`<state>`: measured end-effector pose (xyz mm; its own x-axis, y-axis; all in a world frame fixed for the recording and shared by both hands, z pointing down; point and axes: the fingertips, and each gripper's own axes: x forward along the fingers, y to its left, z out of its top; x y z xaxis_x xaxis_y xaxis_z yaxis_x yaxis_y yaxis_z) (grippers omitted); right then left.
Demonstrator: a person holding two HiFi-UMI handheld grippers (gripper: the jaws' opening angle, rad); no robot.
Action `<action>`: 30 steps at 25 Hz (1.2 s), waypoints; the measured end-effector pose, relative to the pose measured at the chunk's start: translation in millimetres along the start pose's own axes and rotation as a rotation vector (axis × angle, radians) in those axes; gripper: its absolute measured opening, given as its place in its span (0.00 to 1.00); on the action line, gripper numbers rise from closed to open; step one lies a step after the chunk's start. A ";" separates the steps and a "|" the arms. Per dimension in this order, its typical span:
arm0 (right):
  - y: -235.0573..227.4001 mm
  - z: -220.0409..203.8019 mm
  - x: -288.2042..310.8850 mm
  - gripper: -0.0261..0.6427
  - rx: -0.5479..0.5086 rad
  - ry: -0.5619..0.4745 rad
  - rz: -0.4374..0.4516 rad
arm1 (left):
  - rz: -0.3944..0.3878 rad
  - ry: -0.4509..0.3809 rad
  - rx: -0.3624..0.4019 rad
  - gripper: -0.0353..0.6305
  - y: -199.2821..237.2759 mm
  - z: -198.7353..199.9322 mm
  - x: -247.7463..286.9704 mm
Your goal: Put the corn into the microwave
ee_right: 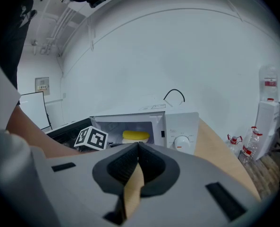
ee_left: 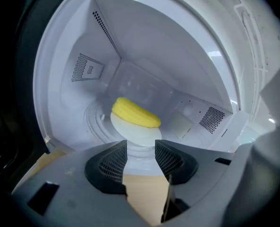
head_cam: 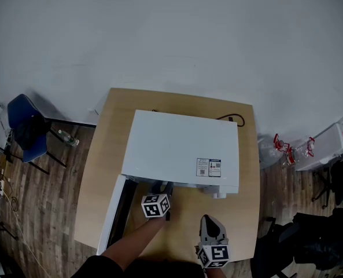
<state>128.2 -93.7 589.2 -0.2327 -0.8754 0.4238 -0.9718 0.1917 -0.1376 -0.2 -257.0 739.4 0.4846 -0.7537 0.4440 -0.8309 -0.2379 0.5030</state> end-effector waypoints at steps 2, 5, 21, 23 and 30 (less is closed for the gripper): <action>3.4 -0.4 -4.7 0.13 0.001 -0.005 -0.002 | 0.001 0.002 -0.026 0.30 -0.9 -0.6 -9.7; 9.8 -1.4 -11.8 0.13 0.007 -0.014 -0.002 | 0.005 -0.008 -0.038 0.30 -4.3 2.0 -28.9; 53.6 12.6 -60.4 0.13 -0.034 -0.065 -0.021 | -0.332 -0.160 -0.187 0.21 -101.2 34.4 -202.9; 64.3 12.6 -69.1 0.13 -0.042 -0.076 -0.017 | -0.422 -0.181 -0.182 0.14 -113.3 31.2 -220.0; 83.3 5.9 -98.6 0.13 -0.095 -0.099 0.014 | -0.373 -0.182 0.083 0.08 -134.8 15.0 -267.2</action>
<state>70.4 6.0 530.6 -0.2461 -0.9109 0.3313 -0.9688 0.2414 -0.0560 -21.8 -32.7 541.9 0.7063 -0.7006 0.1012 -0.6307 -0.5579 0.5395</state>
